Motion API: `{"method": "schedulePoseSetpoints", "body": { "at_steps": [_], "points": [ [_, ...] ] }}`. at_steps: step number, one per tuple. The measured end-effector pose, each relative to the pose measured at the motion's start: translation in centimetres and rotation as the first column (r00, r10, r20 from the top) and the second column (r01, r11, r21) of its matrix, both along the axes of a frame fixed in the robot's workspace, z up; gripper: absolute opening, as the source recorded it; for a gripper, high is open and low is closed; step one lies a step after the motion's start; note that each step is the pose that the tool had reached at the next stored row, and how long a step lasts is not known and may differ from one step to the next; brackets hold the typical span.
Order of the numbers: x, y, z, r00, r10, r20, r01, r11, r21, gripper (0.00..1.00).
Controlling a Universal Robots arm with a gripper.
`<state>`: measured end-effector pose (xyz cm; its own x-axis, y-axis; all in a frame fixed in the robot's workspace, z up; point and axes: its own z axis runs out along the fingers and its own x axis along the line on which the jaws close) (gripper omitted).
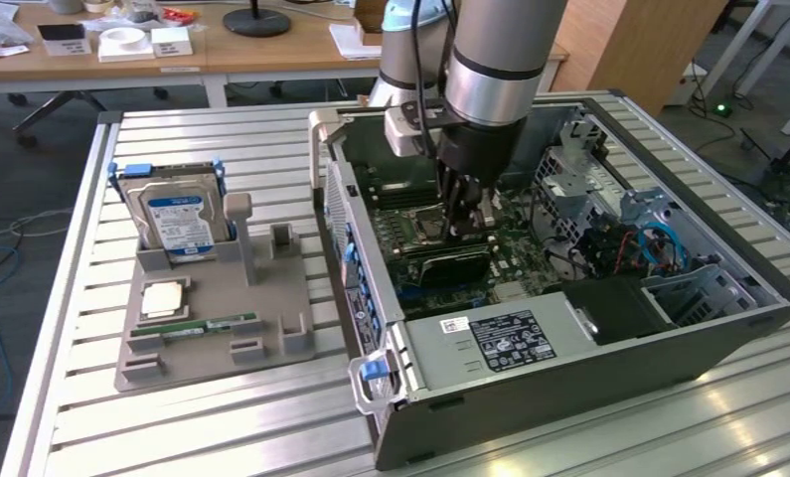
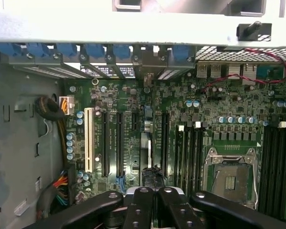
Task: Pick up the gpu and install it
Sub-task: 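Press down on the gpu until it lock into place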
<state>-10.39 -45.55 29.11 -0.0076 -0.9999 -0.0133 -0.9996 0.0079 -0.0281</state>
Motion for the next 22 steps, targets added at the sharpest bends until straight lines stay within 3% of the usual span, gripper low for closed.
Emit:
{"method": "schedulePoseSetpoints", "body": {
  "at_steps": [6,22],
  "points": [
    [0.0,0.02,-0.86,1.0000,0.000,-0.0001,0.000,1.0000,-0.0001,0.11],
    [-0.2,0.41,-1.66,1.0000,-0.003,0.0000,0.003,1.0000,-0.0002,0.11]
  ]
}}
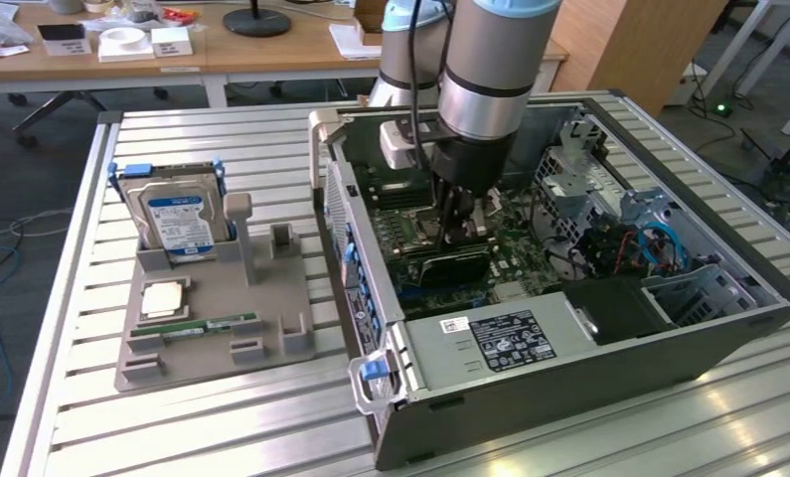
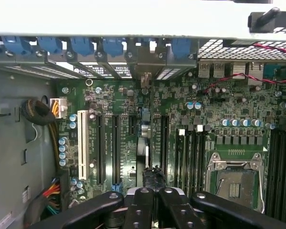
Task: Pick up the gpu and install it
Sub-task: 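Press down on the gpu until it lock into place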
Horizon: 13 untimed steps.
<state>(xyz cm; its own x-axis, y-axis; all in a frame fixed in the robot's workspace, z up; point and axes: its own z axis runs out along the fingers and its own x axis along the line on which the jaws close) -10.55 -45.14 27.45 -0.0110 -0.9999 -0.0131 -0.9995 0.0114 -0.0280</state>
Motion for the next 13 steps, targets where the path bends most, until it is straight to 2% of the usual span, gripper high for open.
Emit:
{"method": "schedulePoseSetpoints", "body": {
  "at_steps": [13],
  "points": [
    [-0.09,0.07,-0.66,1.0000,-0.001,-0.0001,0.001,1.0000,-0.0027,0.11]
  ]
}}
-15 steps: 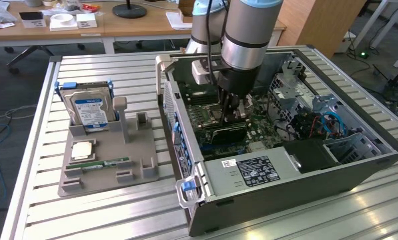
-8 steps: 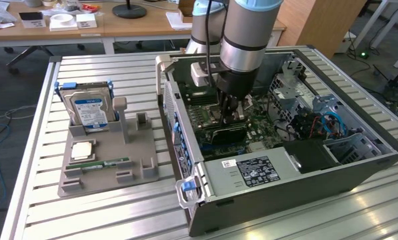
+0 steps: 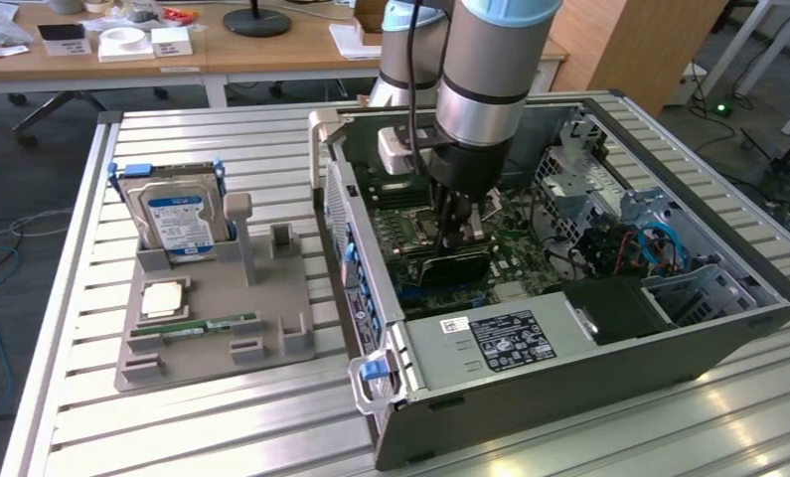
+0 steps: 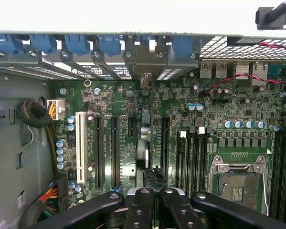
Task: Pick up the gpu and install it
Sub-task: 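Press down on the gpu until it lock into place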
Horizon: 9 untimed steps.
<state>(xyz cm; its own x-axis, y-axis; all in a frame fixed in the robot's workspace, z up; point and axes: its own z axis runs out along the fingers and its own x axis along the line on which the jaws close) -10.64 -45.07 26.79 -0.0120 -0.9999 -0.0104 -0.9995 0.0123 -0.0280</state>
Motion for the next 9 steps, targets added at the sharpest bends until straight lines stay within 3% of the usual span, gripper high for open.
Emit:
{"method": "schedulePoseSetpoints", "body": {
  "at_steps": [9],
  "points": [
    [-0.05,0.00,-0.26,1.0000,0.000,0.0000,0.000,1.0000,0.0000,0.11]
  ]
}}
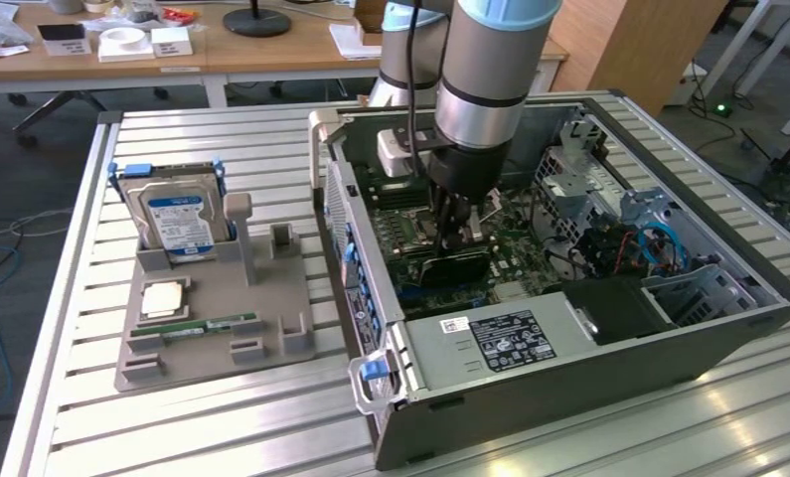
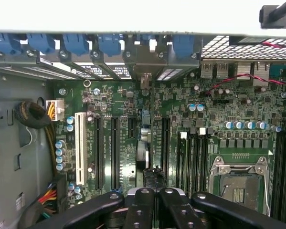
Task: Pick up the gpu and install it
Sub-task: 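Press down on the gpu until it lock into place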
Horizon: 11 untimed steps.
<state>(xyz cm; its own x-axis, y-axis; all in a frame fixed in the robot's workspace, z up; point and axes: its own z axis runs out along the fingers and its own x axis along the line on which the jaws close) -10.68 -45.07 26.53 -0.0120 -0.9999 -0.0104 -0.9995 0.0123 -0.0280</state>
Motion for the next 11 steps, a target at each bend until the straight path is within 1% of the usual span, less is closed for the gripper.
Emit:
{"method": "schedulePoseSetpoints", "body": {
  "at_steps": [11],
  "points": [
    [0.00,0.05,-0.14,1.0000,0.000,0.0001,0.000,1.0000,0.0002,0.11]
  ]
}}
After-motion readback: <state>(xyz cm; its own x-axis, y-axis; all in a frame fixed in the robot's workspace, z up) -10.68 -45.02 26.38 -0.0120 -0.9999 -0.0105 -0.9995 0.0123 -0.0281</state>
